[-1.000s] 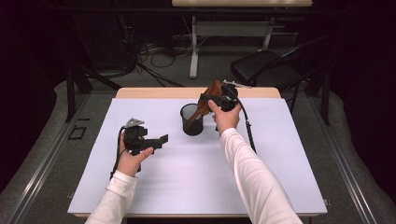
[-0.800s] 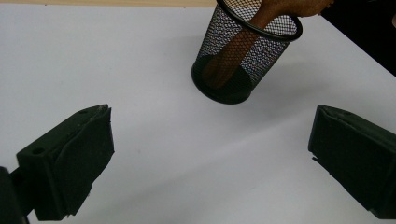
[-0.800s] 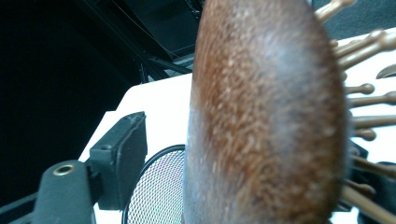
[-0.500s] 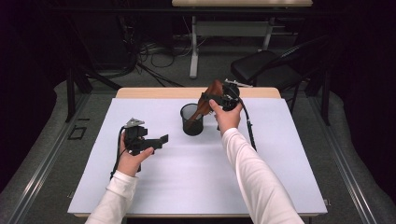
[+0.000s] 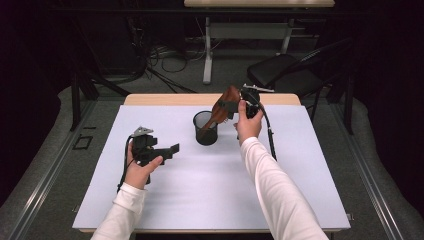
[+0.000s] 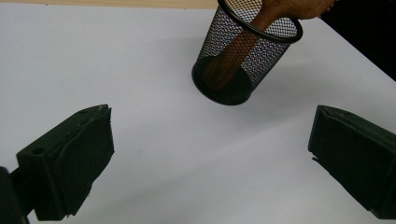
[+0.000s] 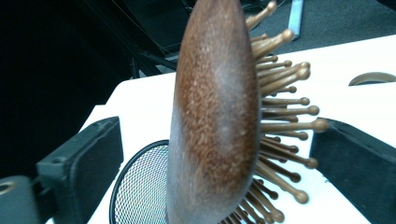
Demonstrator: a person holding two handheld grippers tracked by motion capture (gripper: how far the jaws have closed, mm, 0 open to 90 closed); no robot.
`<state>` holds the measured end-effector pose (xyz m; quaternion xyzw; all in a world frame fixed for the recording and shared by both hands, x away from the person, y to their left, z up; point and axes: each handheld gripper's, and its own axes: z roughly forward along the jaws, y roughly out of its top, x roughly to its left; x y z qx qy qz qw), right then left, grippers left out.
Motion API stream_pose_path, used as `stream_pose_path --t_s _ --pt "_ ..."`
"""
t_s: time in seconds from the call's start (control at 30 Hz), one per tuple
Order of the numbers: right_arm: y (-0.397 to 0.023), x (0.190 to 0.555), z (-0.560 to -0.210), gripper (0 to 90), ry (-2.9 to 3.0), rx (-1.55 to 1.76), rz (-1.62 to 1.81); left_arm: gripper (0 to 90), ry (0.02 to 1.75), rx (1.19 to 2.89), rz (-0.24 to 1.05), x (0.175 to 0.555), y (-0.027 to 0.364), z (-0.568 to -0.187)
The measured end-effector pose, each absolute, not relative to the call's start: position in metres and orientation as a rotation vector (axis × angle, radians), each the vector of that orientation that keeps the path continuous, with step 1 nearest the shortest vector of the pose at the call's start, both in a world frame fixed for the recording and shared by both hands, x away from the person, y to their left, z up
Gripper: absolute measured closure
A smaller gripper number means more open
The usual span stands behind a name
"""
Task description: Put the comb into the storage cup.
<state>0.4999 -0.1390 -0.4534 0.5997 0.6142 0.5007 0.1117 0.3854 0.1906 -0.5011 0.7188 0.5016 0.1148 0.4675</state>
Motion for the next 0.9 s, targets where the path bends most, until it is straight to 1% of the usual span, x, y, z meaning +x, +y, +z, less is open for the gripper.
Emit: stream_pose_path --t_s 0.47,0.9 --pt "-0.146 0.497 -0.452 0.0 1.883 1.696 1.356 0.2 1.220 1.738 0.267 0.386 0.193 -0.499" --pt "-0.164 0.490 -0.446 0.0 1.947 1.616 1.327 0.2 1.183 1.787 0.260 0.387 0.193 -0.497"
